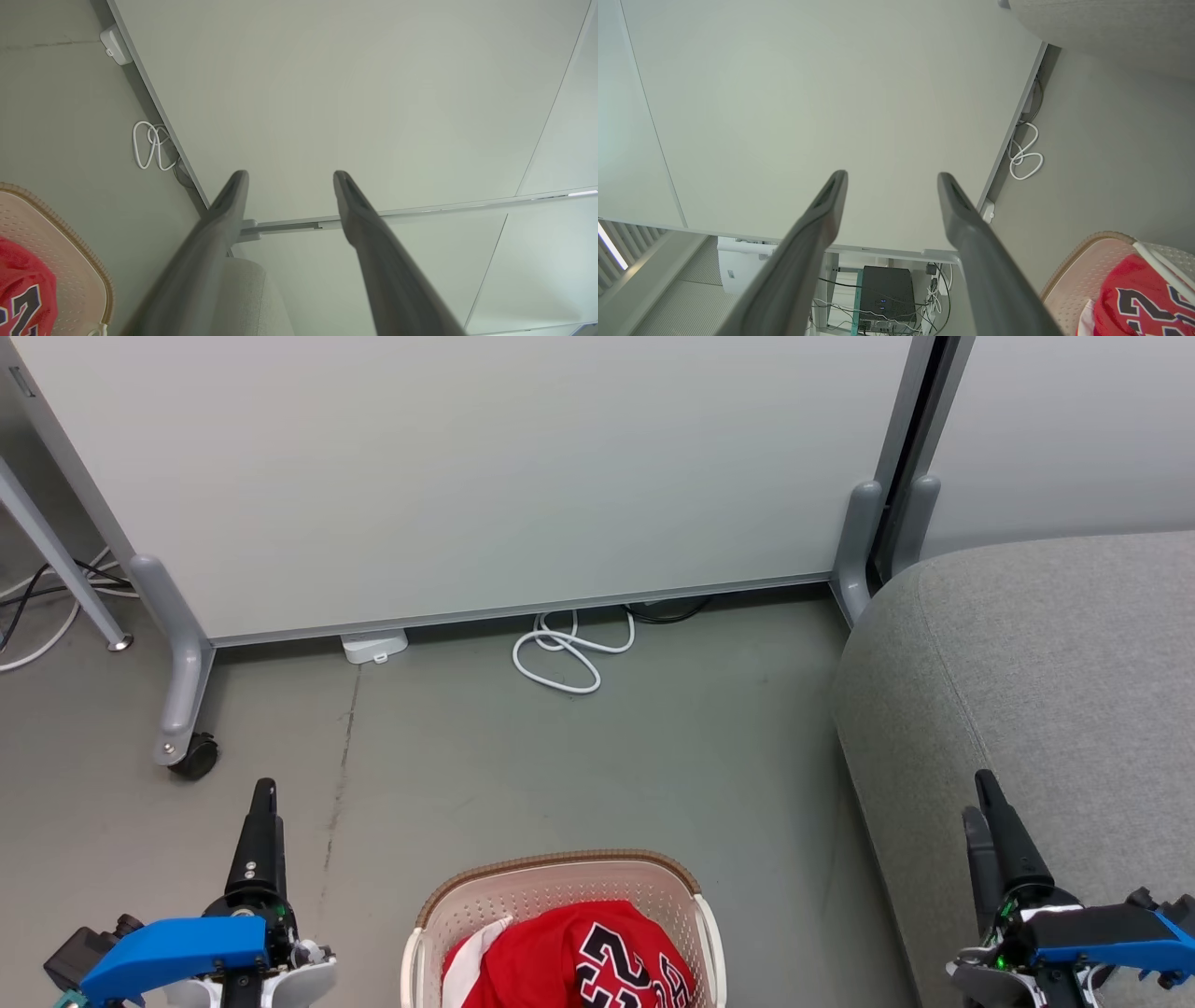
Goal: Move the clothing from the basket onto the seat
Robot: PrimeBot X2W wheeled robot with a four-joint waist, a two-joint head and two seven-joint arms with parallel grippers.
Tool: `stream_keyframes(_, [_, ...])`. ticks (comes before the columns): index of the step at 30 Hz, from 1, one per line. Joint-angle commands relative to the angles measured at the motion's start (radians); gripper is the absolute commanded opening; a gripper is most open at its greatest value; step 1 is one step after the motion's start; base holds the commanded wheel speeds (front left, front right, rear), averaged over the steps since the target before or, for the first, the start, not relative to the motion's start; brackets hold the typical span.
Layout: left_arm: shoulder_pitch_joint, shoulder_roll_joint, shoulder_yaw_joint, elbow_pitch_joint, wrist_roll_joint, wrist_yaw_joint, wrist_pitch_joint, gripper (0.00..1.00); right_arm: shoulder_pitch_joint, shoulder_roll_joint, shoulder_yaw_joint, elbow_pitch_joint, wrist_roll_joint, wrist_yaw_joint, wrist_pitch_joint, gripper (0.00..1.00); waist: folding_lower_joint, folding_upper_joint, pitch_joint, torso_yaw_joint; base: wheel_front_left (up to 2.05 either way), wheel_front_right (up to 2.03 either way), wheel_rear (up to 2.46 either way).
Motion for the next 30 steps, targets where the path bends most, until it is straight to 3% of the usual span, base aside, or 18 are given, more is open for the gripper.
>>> stream_keyframes(1, [-0.032, 0.007, -0.005, -0.022, 0.028, -0.001, -0.009, 1.00, -0.021, -0.004, 0.004, -0.023, -0.026, 0.002, -0.009, 1.00, 0.0000, -0.0001, 0.000, 0.000, 0.00, 0.00, 0.00])
stream_keyframes(30, [-0.050, 0.009, -0.128, -0.055, 0.652, 0.056, -0.119, 1.00, -0.030, -0.008, 0.064, -0.070, -0.574, 0.003, -0.120, 1.00, 0.0000, -0.0001, 0.003, 0.003, 0.00, 0.00, 0.00])
